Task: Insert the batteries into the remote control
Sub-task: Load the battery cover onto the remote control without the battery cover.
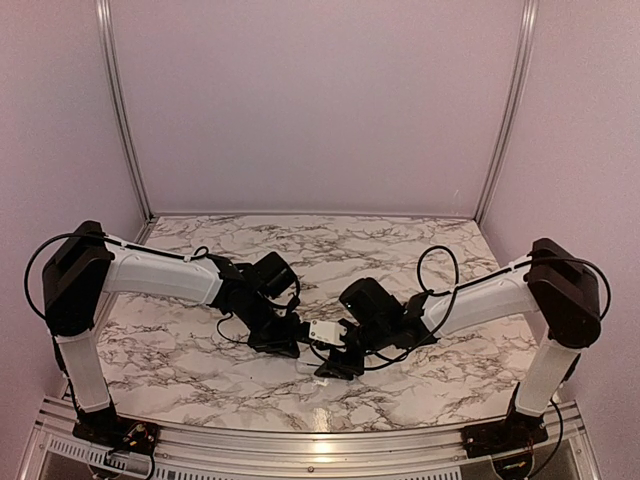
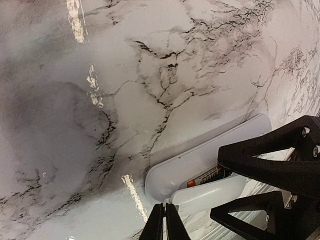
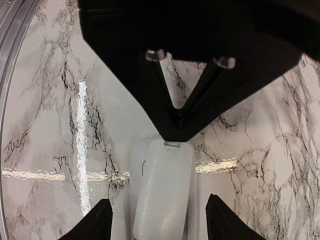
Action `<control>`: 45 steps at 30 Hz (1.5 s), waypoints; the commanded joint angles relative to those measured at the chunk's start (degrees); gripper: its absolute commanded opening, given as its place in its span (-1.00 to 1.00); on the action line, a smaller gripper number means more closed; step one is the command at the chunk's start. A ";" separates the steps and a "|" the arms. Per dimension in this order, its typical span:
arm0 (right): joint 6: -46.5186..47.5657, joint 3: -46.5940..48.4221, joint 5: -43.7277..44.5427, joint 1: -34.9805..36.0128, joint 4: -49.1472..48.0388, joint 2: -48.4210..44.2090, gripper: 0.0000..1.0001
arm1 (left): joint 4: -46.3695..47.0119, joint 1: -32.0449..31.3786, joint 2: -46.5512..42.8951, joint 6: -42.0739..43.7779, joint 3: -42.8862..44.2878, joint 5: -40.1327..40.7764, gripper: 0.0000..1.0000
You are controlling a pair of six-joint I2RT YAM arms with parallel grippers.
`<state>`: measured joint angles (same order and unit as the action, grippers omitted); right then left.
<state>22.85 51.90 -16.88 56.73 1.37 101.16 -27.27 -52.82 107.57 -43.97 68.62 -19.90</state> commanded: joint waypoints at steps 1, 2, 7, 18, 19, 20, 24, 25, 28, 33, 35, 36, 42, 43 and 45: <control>0.70 2.20 -1.08 -0.55 -0.84 1.60 0.22 | 1.88 -0.36 0.64 0.03 0.72 -1.59 -0.92; 0.78 2.16 -1.12 -0.64 -0.84 1.63 0.20 | 1.98 -0.36 0.63 0.02 0.73 -1.63 -0.92; 0.66 1.90 -1.54 -1.05 -0.88 1.94 0.09 | 2.35 -0.36 0.56 -0.07 0.71 -1.98 -0.92; 0.79 1.93 -0.65 -1.71 -0.84 2.53 -0.10 | 3.94 -0.36 0.11 -0.56 -0.01 -3.50 -0.88; 0.79 2.02 -0.47 -1.71 -0.84 2.63 -0.12 | 4.04 -0.31 0.05 -0.60 -0.06 -3.56 -0.88; 0.79 2.13 -0.31 -1.71 -0.84 2.75 -0.14 | 4.06 -0.27 0.03 -0.67 -0.06 -3.52 -0.88; 0.88 2.18 -0.07 -1.71 -0.80 2.81 -0.19 | 4.53 -0.19 -0.29 -0.95 -0.52 -3.92 -0.87; 0.88 2.16 -0.02 -1.71 -0.61 2.81 -0.20 | 4.86 -0.16 -0.52 -1.01 -0.69 -4.12 -0.87; 0.88 2.08 -0.07 -1.70 -0.24 2.65 -0.21 | 6.25 0.03 -1.34 -1.54 -1.56 -4.63 -0.85; 0.62 1.47 0.23 -1.71 -0.15 1.74 -0.20 | 9.00 0.26 -2.74 -2.65 -3.33 -5.79 -0.75; 0.53 1.32 0.20 -1.71 -0.05 1.37 -0.20 | 9.84 0.35 -3.07 -2.70 -3.76 -6.12 -0.74; 0.46 1.26 0.11 -1.70 -0.05 1.22 -0.20 | 10.36 0.45 -3.28 -2.91 -4.03 -6.30 -0.73; 0.22 0.63 0.28 -1.71 -0.11 0.60 -0.11 | 14.14 0.78 -4.74 -4.20 -6.19 -7.85 -0.66; 0.13 0.51 0.27 -1.75 -0.25 0.40 -0.09 | 14.42 0.86 -4.92 -4.40 -6.48 -8.07 -0.65; -0.04 0.39 0.27 -1.72 -0.35 -0.12 0.00 | 14.52 1.16 -5.36 -4.46 -6.90 -7.98 -0.63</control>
<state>23.66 51.94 -18.04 55.31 0.30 102.21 -17.45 -52.03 105.14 -47.77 62.43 -25.89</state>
